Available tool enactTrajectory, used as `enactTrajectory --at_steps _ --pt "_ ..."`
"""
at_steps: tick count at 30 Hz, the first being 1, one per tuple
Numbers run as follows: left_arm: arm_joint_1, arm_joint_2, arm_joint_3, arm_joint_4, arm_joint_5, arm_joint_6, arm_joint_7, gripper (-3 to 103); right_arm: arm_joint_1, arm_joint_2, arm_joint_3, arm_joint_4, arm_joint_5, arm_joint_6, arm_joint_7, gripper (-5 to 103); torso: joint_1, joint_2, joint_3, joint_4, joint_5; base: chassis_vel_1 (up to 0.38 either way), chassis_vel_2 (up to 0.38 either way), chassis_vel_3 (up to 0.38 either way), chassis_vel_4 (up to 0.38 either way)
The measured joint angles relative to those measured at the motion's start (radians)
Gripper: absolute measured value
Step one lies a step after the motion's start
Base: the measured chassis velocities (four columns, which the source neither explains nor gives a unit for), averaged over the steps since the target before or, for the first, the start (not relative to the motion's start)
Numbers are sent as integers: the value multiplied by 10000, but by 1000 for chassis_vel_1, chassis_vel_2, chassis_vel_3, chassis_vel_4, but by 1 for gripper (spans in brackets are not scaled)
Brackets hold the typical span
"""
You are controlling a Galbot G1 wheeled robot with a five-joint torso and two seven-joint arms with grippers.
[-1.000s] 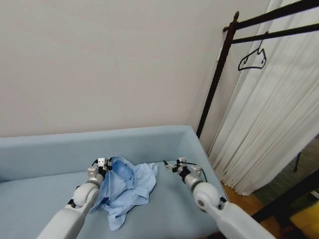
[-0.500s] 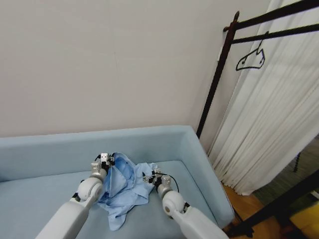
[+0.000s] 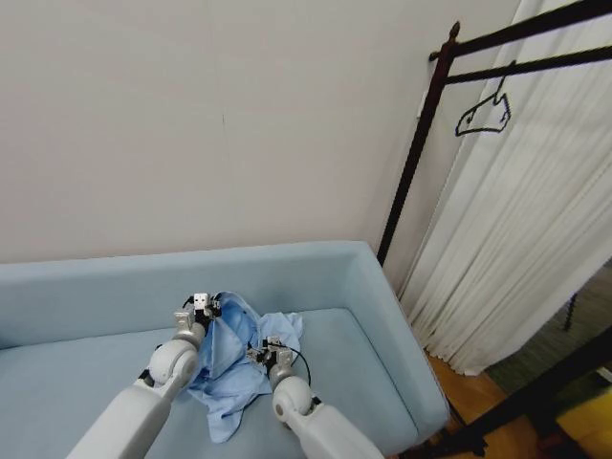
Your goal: Pick up the clothes from the sofa and hang them on the clothes hanger.
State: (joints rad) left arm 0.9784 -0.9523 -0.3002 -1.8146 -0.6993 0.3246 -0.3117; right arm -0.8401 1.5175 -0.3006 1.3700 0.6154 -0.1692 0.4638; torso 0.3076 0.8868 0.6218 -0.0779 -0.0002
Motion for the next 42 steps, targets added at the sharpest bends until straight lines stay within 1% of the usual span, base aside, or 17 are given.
enactTrajectory --at_steps 5,9,11,13,15,17,18,20,22,25,26,27,28,32,34,35,42 --pt "82 90 -130 -242 -116 32 -32 1 -8 197 16 -447 -290 311 11 101 0 0 0 0 0 0 0 0 0" --pt "194 177 -244 -484 -205 54 -40 1 91 328 29 -790 -442 572 -18 97 0 0 -1 0 0 0 0 0 0" --pt "248 225 -286 -603 -252 76 -41 1 168 456 117 -1062 -607 746 -80 89 0 0 0 1 1 0 0 0 0" --pt "262 247 -295 -644 -267 84 -41 1 197 510 157 -1155 -641 787 -95 89 0 0 0 1 1 0 0 0 0" --pt "270 273 -306 -713 -285 92 -45 1 238 596 204 -1276 -679 833 -128 82 0 0 0 0 1 0 0 0 0" --pt "267 283 -308 -780 -314 113 -70 1 274 646 218 -1345 -712 868 -144 71 0 0 0 0 1 0 0 0 0" --pt "267 283 -308 -780 -314 113 -70 1 274 646 218 -1345 -712 868 -144 71 0 0 0 0 1 0 0 0 0" --pt "257 307 -313 -835 -344 124 -88 1 286 650 218 -1356 -743 895 -144 60 0 0 -1 0 2 0 0 0 0" --pt "257 314 -326 -859 -358 128 -99 1 287 626 216 -1346 -758 901 -149 60 0 0 0 1 2 0 0 0 0" --pt "252 330 -368 -922 -428 138 -143 1 284 537 198 -1324 -769 926 -175 43 0 0 0 0 2 0 0 0 0" --pt "248 332 -373 -933 -437 140 -155 1 280 523 195 -1323 -772 935 -179 43 0 0 0 0 2 0 0 0 0" --pt "243 335 -384 -946 -451 141 -166 1 269 509 193 -1316 -776 944 -189 37 0 0 0 0 2 0 0 0 0" --pt "243 335 -384 -946 -451 141 -166 1 269 509 193 -1316 -776 944 -189 37 0 0 0 0 2 0 0 0 0" --pt "250 354 -478 -981 -486 142 -223 1 157 439 126 -1149 -836 976 -202 15 0 0 0 0 2 0 0 0 0" --pt "279 356 -532 -992 -487 141 -231 1 122 389 84 -1053 -858 978 -202 15 0 0 0 0 2 0 0 0 0" --pt "342 357 -613 -1020 -487 136 -233 1 104 332 52 -968 -885 978 -202 4 0 0 0 0 2 0 0 0 0" --pt "702 326 -933 -1196 -482 83 -232 1 180 -30 1 -557 -1075 999 -129 1 -1 0 0 1 2 0 0 0 0"
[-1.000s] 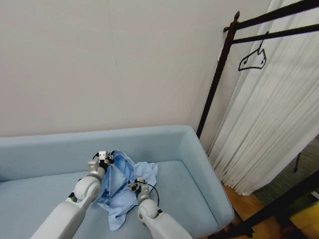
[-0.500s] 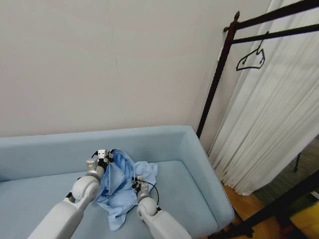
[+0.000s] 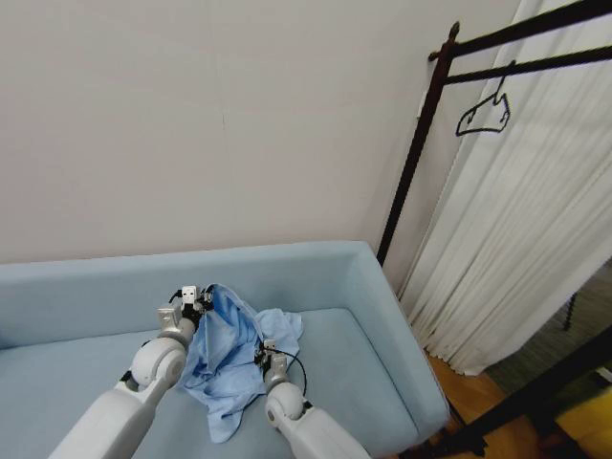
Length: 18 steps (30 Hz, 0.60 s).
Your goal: Pick up the clothes from the sofa and hang them on the clothes hanger.
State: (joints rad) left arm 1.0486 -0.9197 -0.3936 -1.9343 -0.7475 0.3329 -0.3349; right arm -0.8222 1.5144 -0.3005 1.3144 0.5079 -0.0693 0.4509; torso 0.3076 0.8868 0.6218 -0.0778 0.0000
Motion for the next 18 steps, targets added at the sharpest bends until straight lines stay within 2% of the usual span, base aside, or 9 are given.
enactTrajectory --at_steps 9,12,13,17,18 --pt "660 -153 -378 -361 67 -321 261 1 389 -815 -148 1202 -324 -160 401 1 1 0 0 0 1 0 0 0 0" --pt "993 -120 -723 -764 66 -518 475 1 831 -1455 -178 2031 -307 -400 607 1 0 -1 1 0 3 0 0 0 0" --pt "993 -120 -723 -764 66 -518 475 1 831 -1455 -178 2031 -307 -400 607 1 0 -1 1 0 3 0 0 0 0" --pt "1209 123 -1234 -1290 76 -653 605 1 1686 -2777 -411 3429 307 -883 791 1 1 0 0 -1 3 0 0 0 0" --pt "1209 123 -1234 -1290 76 -653 605 1 1686 -2777 -411 3429 307 -883 791 1 1 0 0 -1 3 0 0 0 0"
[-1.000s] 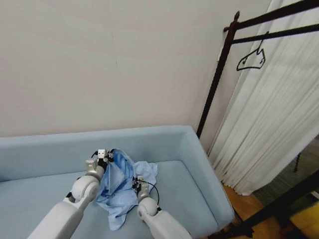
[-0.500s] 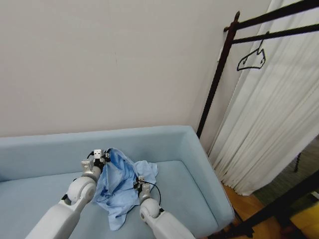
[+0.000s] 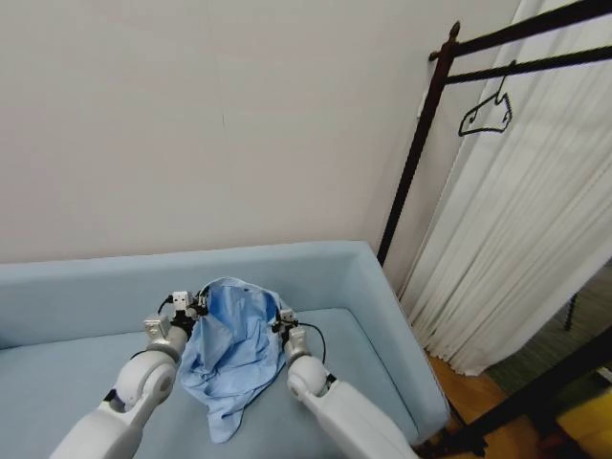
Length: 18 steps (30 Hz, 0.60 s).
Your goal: Pick up the clothes from the sofa and hang them on the clothes hanger.
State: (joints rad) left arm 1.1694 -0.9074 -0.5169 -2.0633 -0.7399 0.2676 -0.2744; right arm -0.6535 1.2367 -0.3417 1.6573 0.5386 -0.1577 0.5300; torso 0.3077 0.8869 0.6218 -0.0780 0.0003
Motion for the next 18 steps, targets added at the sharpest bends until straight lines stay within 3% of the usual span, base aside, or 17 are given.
enactTrajectory --at_steps 4,9,18 --pt "21 242 -262 -562 -40 -112 -135 1 874 -1012 -255 1062 682 -389 5 1 0 0 0 0 0 0 0 0 0" --pt "-303 454 -342 -1262 -281 -149 -473 1 2058 -1721 -647 2005 1544 -761 8 1 -1 0 0 -1 0 0 0 0 0" --pt "-949 1070 -743 -2180 -1062 -113 -1029 1 4134 -2308 -965 2747 2728 -1200 -28 1 0 0 0 0 -2 0 0 0 0"
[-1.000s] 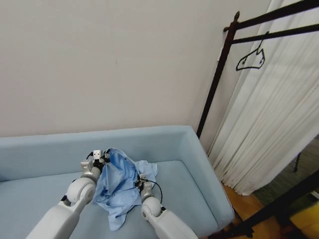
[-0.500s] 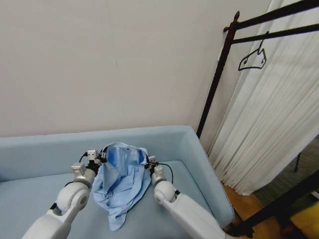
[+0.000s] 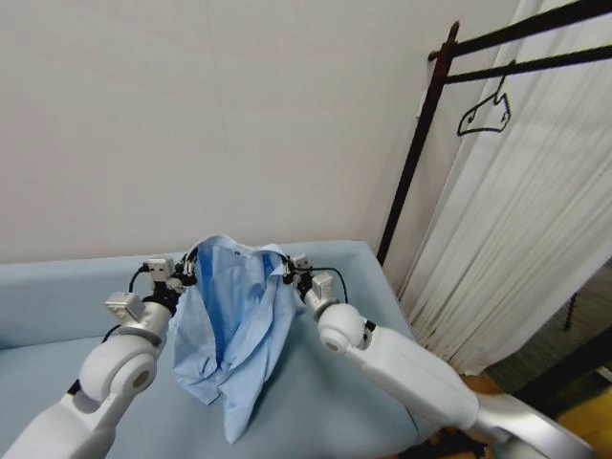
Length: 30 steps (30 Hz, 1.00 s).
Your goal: Pick up the clothes from the sofa and hang them on the clothes hanger.
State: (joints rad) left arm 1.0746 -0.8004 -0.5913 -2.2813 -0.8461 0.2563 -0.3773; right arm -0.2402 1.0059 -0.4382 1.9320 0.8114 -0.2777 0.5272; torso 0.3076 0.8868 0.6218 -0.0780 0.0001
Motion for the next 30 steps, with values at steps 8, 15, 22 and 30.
enactTrajectory --at_steps 8,15,22,30 --pt "-752 492 -281 -118 -496 160 -274 1 1415 -389 114 214 941 -458 -264 1 0 0 0 1 -1 0 0 0 0" --pt "-1529 1060 -291 44 -1057 435 -319 1 2520 -981 105 316 1808 -814 -686 1 0 0 -1 0 -1 0 0 0 0" --pt "-1790 1309 -233 409 -1271 507 -272 1 2580 -1615 332 422 2083 -993 -1424 1 0 0 0 0 -1 0 0 0 0" --pt "-2027 1527 -191 596 -1447 570 -73 1 2507 -1974 575 266 2103 -1056 -2287 1 0 0 0 0 0 0 0 0 0"
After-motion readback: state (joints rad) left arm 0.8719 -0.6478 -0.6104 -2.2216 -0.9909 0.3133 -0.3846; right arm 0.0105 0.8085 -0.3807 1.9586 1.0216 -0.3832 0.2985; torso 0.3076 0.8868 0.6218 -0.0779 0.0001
